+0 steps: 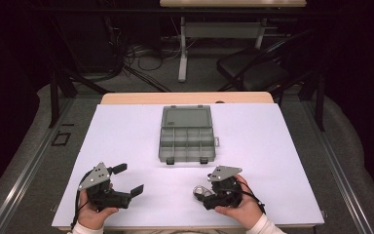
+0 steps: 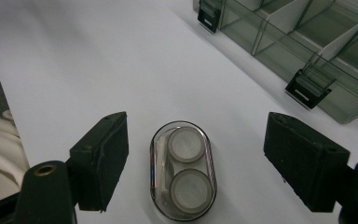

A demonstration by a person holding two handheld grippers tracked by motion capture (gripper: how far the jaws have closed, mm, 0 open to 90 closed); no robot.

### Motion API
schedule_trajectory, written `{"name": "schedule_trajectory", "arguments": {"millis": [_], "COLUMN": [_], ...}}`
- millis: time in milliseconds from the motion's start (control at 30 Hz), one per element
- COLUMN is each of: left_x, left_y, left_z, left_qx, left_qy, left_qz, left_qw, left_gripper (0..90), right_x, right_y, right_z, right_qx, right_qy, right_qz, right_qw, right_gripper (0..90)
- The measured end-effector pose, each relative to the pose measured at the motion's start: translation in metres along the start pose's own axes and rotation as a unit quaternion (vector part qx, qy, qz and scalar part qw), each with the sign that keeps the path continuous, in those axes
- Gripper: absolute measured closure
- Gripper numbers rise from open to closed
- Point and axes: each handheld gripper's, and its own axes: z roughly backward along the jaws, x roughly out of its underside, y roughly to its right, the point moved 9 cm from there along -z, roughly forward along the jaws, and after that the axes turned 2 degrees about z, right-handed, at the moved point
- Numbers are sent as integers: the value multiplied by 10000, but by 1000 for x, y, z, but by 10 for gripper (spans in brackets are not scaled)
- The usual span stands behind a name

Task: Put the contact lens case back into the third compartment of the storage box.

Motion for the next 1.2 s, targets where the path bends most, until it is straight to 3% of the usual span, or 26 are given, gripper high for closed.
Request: {"name": "schedule_trajectory", "arguments": {"millis": [100, 133, 200, 233, 433, 767, 867, 933, 1200], "left_x": [0, 0, 0, 0, 0, 1, 0, 1, 1], "left_y": [0, 1, 0, 1, 0, 0, 1, 0, 0], "left_z": [0, 0, 0, 0, 0, 0, 0, 0, 0], "left_qx": [-8, 87, -2, 83, 7, -19, 79, 7, 9], "left_qy": [-13, -14, -38, -16, -38, -45, -26, -49, -53], "left_qz": [-3, -21, -26, -20, -17, -15, -15, -11, -12], "left_qw": [10000, 10000, 10000, 10000, 10000, 10000, 10000, 10000, 10000], "left_gripper": [13, 13, 13, 13, 13, 13, 13, 13, 13], "right_x": [0, 1, 2, 2, 4, 5, 6, 7, 12], "right_y": [0, 0, 0, -1, -2, -3, -3, -3, -4], "right_z": [-1, -2, -2, -3, -7, -17, -21, -22, -28], "right_qx": [0, -14, -26, -42, -95, -155, -184, -203, -176], "right_qy": [-81, -145, -250, -280, -480, -631, -692, -722, -855], "right_qz": [-10, 9, 15, 15, 88, 166, 168, 217, 215], "right_qw": [10000, 9999, 9997, 9996, 9988, 9977, 9973, 9969, 9959], "right_gripper": [217, 220, 220, 220, 225, 286, 321, 347, 358]}}
